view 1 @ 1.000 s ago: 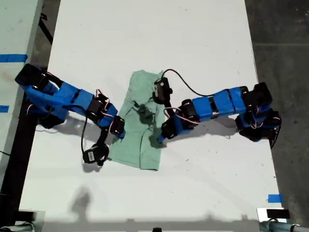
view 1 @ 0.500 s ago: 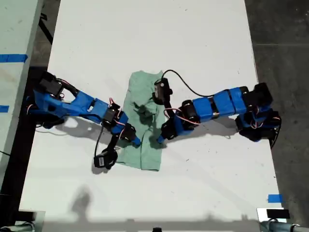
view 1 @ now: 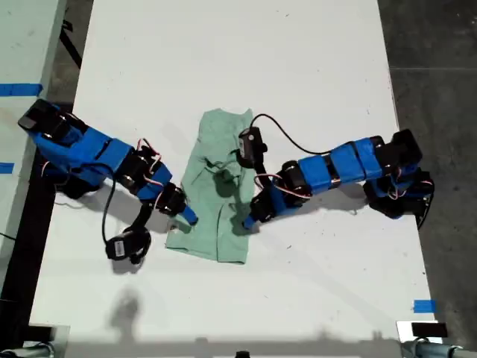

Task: Fold tshirt

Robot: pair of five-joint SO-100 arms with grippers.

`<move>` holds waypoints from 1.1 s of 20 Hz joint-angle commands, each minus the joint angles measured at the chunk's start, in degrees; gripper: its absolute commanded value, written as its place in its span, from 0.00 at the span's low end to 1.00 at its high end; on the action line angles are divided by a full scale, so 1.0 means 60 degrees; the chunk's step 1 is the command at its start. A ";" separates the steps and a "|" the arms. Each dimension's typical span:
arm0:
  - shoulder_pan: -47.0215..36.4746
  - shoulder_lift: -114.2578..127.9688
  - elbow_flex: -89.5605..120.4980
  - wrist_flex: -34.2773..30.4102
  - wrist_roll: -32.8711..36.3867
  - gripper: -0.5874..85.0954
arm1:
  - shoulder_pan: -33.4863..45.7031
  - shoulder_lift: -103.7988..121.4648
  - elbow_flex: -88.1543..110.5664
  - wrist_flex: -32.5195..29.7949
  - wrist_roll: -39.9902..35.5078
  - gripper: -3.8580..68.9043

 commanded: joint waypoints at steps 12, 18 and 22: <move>0.1509 0.2769 0.2944 -0.1963 -0.1406 0.23 | -0.0557 -0.0747 -0.2651 0.0161 0.0747 0.42; 0.1523 0.1567 0.3267 -0.3369 -0.1201 0.24 | -0.0703 -0.1904 -0.3105 -0.0439 0.0864 0.42; 0.1567 0.0703 0.4146 -0.4937 -0.1187 0.24 | -0.0762 -0.2988 -0.3560 -0.1040 0.0806 0.41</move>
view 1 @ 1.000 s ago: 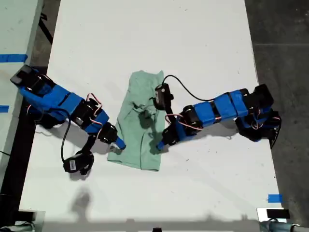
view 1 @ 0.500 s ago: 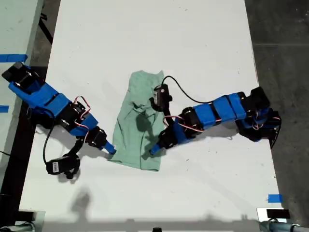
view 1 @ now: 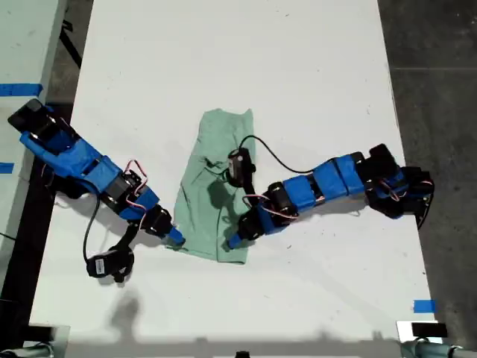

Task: Fold tshirt

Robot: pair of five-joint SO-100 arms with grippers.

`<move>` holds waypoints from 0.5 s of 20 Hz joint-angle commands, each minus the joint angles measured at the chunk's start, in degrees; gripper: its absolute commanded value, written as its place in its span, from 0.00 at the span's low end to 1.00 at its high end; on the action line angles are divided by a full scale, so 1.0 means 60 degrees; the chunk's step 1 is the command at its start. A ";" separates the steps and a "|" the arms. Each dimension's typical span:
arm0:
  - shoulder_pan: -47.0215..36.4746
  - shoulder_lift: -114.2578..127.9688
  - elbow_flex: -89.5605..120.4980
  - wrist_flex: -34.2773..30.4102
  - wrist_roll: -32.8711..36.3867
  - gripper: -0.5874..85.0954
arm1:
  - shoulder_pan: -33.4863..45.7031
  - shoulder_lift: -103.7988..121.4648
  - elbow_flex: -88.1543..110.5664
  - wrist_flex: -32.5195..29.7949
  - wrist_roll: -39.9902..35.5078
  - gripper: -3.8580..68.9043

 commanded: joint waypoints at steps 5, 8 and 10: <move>0.0410 -0.0996 0.0864 -0.2476 0.0088 0.23 | -0.0264 -0.1201 -0.1011 -0.1304 0.0044 0.41; 0.0278 -0.1479 0.0850 -0.2813 0.0366 0.22 | -0.0454 -0.1670 -0.1011 -0.1582 0.0176 0.39; 0.0146 -0.1626 0.0908 -0.3032 0.0732 0.17 | -0.0542 -0.1787 -0.1011 -0.1772 0.0161 0.29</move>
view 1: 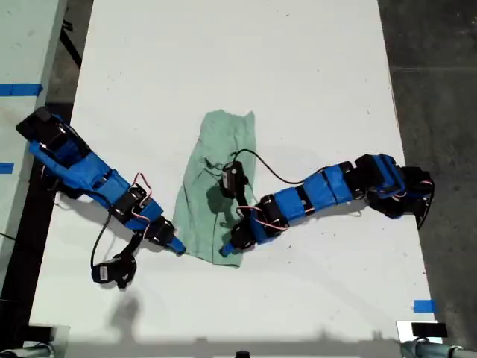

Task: Fold tshirt

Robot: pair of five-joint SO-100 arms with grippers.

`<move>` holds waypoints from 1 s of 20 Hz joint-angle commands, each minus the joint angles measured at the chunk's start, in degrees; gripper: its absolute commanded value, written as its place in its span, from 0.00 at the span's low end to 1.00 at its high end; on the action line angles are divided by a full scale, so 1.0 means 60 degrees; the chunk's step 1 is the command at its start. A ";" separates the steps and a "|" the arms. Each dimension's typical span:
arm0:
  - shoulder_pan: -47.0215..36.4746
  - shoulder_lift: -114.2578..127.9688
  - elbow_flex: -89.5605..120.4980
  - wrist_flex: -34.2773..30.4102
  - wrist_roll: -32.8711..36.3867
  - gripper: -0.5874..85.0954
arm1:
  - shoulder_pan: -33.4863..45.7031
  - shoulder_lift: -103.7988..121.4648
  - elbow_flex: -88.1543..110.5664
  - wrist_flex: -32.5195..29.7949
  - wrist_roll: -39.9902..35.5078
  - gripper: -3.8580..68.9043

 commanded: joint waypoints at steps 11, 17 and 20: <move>-0.0615 -0.2607 -0.6079 0.3589 0.2227 0.01 | -0.1084 0.1465 -0.0322 0.0747 -0.0264 0.04; -0.0308 -0.3252 -1.0562 0.5596 0.2798 0.01 | -0.1699 0.3882 -0.0308 0.1919 -0.0483 0.04; -0.0293 -0.2813 -1.0562 0.5669 0.2915 0.01 | -0.1421 0.4116 -0.0044 0.1787 -0.0732 0.04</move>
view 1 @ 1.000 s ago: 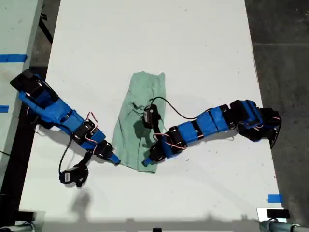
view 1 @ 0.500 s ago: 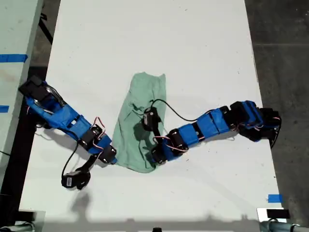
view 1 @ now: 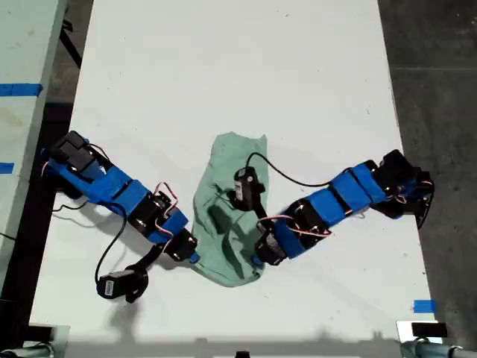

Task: Fold tshirt

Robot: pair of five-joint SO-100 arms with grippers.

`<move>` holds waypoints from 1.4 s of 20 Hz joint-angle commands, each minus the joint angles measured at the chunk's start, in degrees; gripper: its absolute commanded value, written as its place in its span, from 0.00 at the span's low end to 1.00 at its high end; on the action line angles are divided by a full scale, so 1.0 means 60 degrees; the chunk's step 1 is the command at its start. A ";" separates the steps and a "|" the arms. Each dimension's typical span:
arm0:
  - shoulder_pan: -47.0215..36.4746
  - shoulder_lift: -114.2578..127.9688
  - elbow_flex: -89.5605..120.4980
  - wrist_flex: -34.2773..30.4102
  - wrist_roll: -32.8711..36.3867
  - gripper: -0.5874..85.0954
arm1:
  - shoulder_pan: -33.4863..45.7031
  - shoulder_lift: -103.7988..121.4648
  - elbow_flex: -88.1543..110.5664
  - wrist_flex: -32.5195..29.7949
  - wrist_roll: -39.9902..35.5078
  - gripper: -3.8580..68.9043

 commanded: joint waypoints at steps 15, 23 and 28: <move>-0.4805 0.3032 0.0073 0.1450 0.4204 0.01 | 0.4629 0.3779 0.3252 0.0571 -0.2065 0.04; -0.8789 0.4307 0.0791 0.1816 0.5625 0.37 | 0.9316 0.5273 0.4116 0.1348 -0.3208 0.40; -1.1250 0.7588 0.3735 0.0674 0.6108 0.40 | 1.2495 0.7690 0.6240 0.1787 -0.4629 0.64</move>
